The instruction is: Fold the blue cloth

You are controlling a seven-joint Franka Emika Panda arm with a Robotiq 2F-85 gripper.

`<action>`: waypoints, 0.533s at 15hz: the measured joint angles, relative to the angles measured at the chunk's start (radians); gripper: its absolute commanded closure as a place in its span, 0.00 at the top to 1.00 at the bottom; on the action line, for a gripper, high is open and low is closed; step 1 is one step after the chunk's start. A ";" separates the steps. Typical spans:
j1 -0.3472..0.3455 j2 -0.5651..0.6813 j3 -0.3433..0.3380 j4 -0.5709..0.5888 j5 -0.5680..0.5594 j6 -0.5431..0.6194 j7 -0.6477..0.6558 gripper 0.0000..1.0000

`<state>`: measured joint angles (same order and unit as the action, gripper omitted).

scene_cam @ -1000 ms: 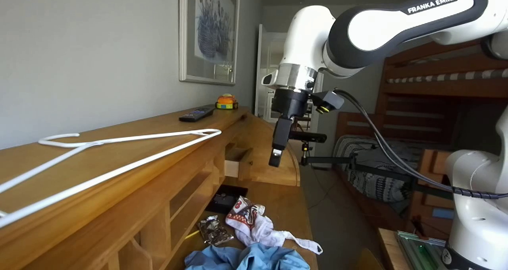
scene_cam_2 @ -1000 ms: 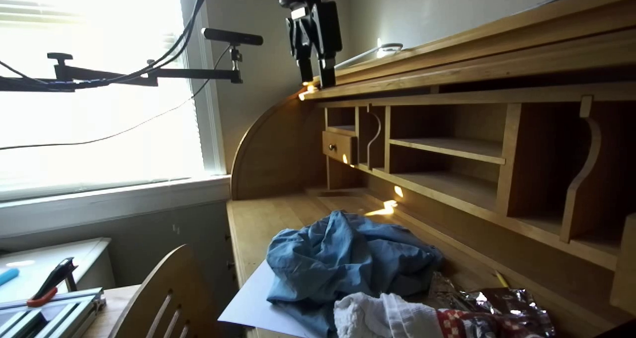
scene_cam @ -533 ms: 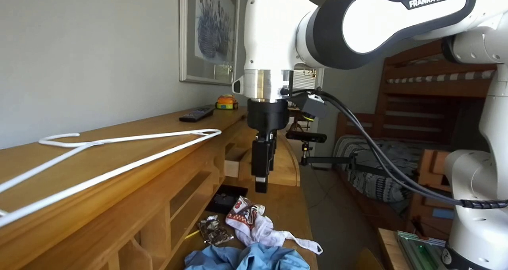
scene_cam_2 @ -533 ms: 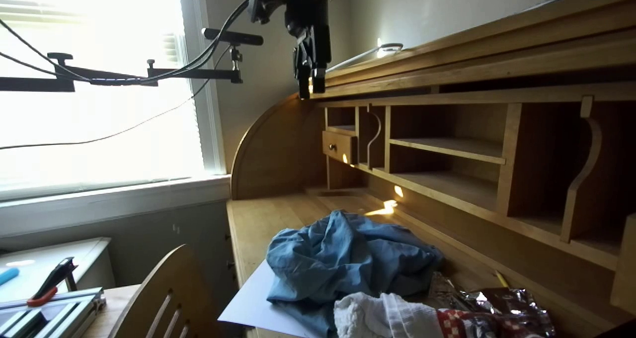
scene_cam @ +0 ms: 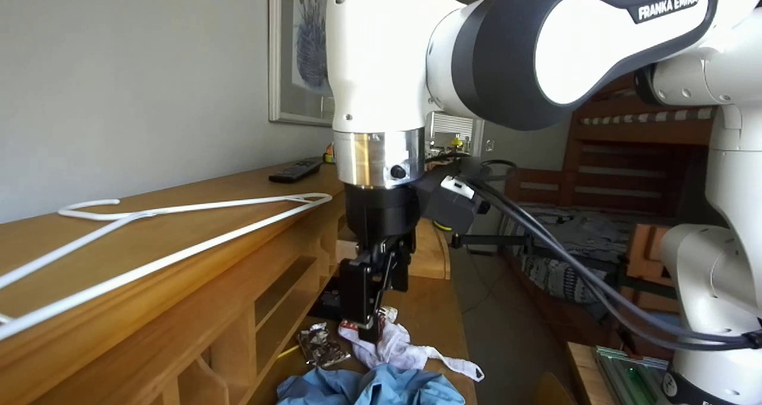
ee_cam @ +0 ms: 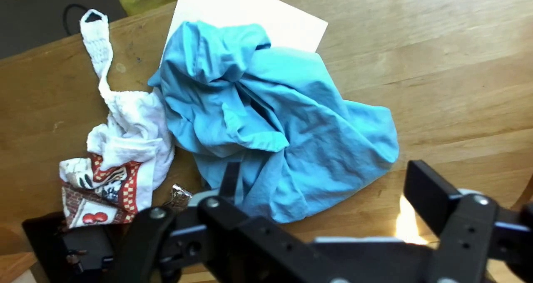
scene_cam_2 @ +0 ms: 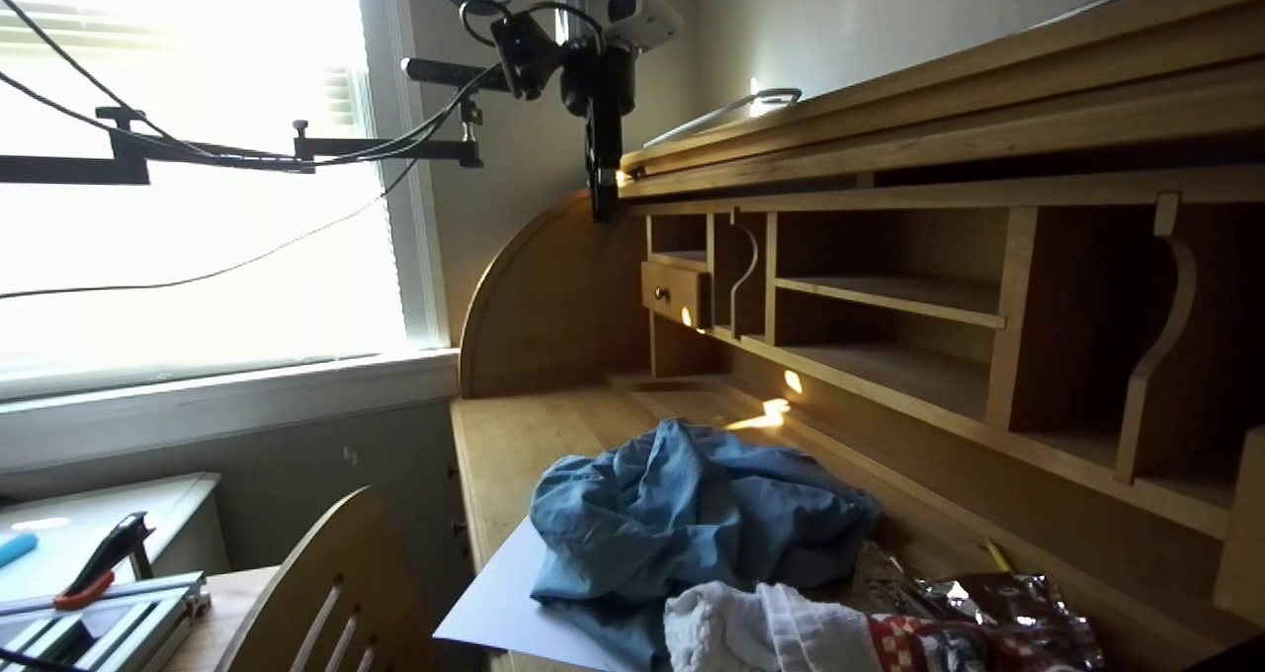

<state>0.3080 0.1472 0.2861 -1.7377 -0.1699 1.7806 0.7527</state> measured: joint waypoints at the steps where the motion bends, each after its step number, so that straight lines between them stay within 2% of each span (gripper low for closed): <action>1: 0.008 0.013 -0.001 0.000 -0.020 0.015 0.031 1.00; 8: 0.082 0.131 -0.025 0.001 -0.238 0.195 0.167 1.00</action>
<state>0.3903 0.2778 0.2609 -1.7370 -0.4081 1.9752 0.9197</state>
